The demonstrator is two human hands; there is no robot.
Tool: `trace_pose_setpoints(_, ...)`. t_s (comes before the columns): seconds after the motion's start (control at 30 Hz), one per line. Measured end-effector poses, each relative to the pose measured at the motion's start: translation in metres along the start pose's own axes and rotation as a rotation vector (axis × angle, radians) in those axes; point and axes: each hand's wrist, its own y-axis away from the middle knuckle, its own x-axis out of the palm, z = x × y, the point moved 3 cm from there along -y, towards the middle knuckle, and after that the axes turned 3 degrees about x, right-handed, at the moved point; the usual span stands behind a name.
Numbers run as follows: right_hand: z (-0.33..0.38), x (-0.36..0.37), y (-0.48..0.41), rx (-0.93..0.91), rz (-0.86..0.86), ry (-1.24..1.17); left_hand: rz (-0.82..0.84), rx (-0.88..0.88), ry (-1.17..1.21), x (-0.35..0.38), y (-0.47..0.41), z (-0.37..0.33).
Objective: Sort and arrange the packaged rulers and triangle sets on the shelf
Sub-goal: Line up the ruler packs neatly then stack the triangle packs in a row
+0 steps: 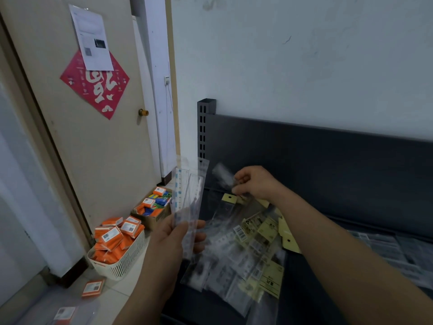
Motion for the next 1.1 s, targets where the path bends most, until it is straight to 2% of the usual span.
trace_pose_setpoints(0.23, 0.035, -0.035, 0.017, -0.169, -0.276, -0.365, 0.023, -0.008, -0.017, 0.005, 0.005, -0.003)
trace_pose_setpoints(0.33, 0.034, -0.046, 0.038, -0.138, -0.394, -0.587, 0.029, -0.014, 0.025, 0.007, 0.01, -0.007)
trace_pose_setpoints(0.47, 0.025, -0.041, 0.077, -0.008, -0.36, -1.034, 0.027, -0.048, 0.085, 0.016, 0.014, -0.007)
trace_pose_setpoints(0.57, 0.02, -0.019, 0.109, 0.097, -0.289, -1.23, 0.081, -0.064, 0.079, 0.037, 0.021, -0.004)
trace_pose_setpoints(0.73, 0.016, 0.007, 0.138, 0.119, -0.284, -1.196, 0.126, 0.048, 0.048, 0.064, 0.036, -0.003)
trace_pose_setpoints(0.9, 0.003, 0.004, 0.153, 0.098, -0.29, -1.098, 0.072, 0.042, 0.18, 0.057, 0.042, -0.011)
trace_pose_setpoints(1.0, -0.003, 0.004, 0.16, 0.073, -0.231, -0.911, 0.133, 0.091, -0.054, 0.055, 0.046, -0.012)
trace_pose_setpoints(1.1, -0.011, -0.002, 0.16, 0.081, -0.335, -0.873, 0.202, 0.088, -0.105, 0.056, 0.052, -0.007)
